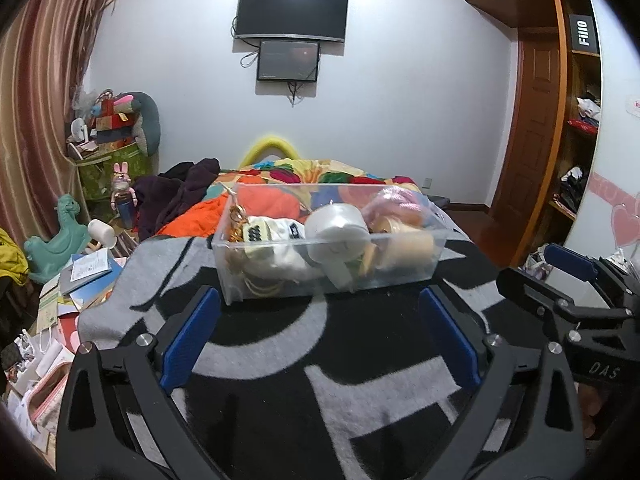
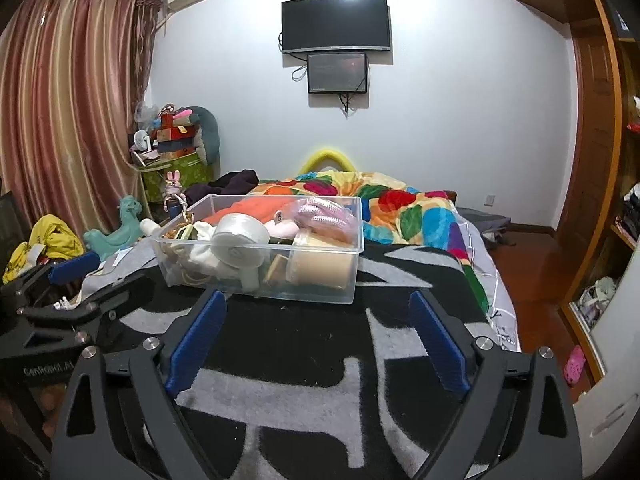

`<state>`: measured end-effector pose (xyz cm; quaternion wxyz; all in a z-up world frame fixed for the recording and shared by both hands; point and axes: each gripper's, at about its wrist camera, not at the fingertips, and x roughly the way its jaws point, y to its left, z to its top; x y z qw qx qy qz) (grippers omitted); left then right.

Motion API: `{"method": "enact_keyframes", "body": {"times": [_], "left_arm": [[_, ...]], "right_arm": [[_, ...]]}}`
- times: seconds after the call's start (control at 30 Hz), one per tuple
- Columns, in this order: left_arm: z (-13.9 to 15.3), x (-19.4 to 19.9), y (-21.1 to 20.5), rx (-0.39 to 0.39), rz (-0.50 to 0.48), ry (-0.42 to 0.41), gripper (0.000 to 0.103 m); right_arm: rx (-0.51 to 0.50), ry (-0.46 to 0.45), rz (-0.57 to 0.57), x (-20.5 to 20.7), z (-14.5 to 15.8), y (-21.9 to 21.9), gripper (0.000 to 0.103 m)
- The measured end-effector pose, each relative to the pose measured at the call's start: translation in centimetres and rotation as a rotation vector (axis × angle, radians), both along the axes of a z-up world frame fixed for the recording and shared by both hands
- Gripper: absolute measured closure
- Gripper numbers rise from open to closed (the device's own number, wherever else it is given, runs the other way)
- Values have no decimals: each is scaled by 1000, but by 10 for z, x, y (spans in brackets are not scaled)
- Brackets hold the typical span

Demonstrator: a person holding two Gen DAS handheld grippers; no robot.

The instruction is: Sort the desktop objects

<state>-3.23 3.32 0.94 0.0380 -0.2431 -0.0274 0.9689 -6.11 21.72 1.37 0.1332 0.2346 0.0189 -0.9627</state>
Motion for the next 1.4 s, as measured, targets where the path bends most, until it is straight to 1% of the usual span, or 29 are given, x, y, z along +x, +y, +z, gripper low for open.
{"method": "enact_keyframes", "body": {"times": [0.1,0.23,0.5,0.77,1.07,1.17,1.23,1.27,1.4], "left_arm": [[-4,1,5,-22,16,5,2],[-8,2,9,-35,13,4,2],[-11,0,9,-20,0,-7,2],[-11,0,9,-22,0,-9,2],[-13,-2,9,-27,19,-28,2],[-14,-4,7,-3,9,-43,2],[-14,-5,5,18,1,-47,2],[-14,-5,4,26,-7,-47,2],[-12,-2,6,12,-6,-29,2]], "right_arm": [[-15,-7,1,1,-1,4,11],[-29,-13,3,3,-1,7,11],[-20,-1,11,8,1,4,11],[-15,0,16,10,1,2,10],[-15,-4,18,10,1,3,10],[-21,-8,19,10,0,2,8],[-24,-6,17,11,0,2,4],[-27,-2,15,12,0,3,4],[-28,0,16,12,0,3,3]]}}
